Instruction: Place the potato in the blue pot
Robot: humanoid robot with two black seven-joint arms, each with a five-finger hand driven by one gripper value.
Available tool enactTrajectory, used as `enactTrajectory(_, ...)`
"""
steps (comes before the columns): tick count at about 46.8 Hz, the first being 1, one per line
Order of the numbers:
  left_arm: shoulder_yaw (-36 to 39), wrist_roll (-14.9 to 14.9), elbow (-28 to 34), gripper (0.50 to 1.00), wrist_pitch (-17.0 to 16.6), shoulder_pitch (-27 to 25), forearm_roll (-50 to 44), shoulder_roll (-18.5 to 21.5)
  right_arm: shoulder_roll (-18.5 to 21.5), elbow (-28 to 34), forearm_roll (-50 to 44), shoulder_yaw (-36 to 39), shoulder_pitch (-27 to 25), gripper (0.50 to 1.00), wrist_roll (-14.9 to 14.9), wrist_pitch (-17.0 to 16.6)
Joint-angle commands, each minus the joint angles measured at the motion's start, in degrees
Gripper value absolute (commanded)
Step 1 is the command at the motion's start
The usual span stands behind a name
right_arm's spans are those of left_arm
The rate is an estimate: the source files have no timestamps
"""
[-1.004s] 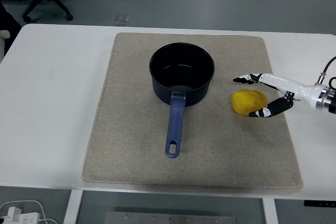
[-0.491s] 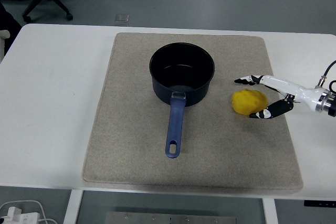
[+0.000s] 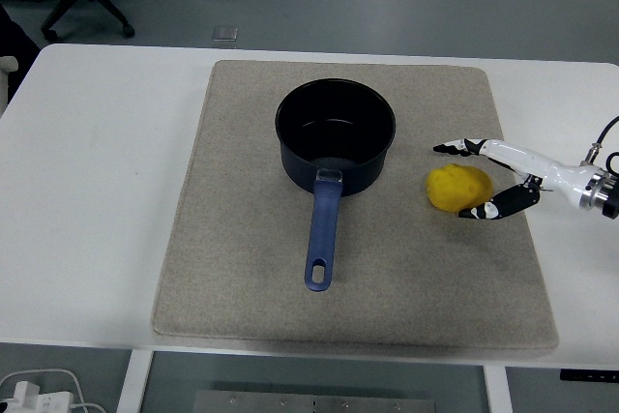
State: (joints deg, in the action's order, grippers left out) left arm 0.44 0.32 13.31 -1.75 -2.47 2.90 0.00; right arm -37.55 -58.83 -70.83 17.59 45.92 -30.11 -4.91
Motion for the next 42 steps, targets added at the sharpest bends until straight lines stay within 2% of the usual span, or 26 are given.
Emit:
enactTrajectory(1, 0.00, -0.06, 0.05, 0.996, 0.00, 0.00, 0.00, 0.00, 0.02, 0.30, -0.01, -0.01, -0.04, 0.830, -0.04, 0.08)
enactTrajectory(9, 0.00, 0.03, 0.05, 0.996, 0.00, 0.00, 0.00, 0.00, 0.02, 0.30, 0.08, -0.01, -0.04, 0.754, -0.30, 0.16)
enactTrajectory(14, 0.00, -0.06, 0.05, 0.996, 0.00, 0.00, 0.00, 0.00, -0.06, 0.38, 0.35, -0.01, -0.04, 0.668, -0.30, 0.08)
enactTrajectory(17, 0.00, -0.06, 0.05, 0.996, 0.00, 0.00, 0.00, 0.00, -0.06, 0.38, 0.78, -0.01, 0.05, 0.656, -0.30, -0.19)
enactTrajectory(20, 0.00, -0.06, 0.05, 0.996, 0.00, -0.08, 0.00, 0.00, -0.06, 0.38, 0.96, -0.01, -0.04, 0.591, -0.30, -0.19)
enactTrajectory(26, 0.00, -0.06, 0.05, 0.996, 0.00, 0.00, 0.00, 0.00, -0.06, 0.47, 1.05, 0.08, 0.05, 0.539, -0.21, -0.19)
enactTrajectory(28, 0.00, -0.06, 0.05, 0.996, 0.00, 0.00, 0.00, 0.00, -0.06, 0.47, 1.14, 0.16, 0.05, 0.500, -0.21, -0.01)
enactTrajectory(42, 0.00, -0.06, 0.23, 0.996, 0.00, 0.00, 0.00, 0.00, -0.15, 0.47, 1.22, 1.48, 1.01, 0.500, -0.21, -0.19)
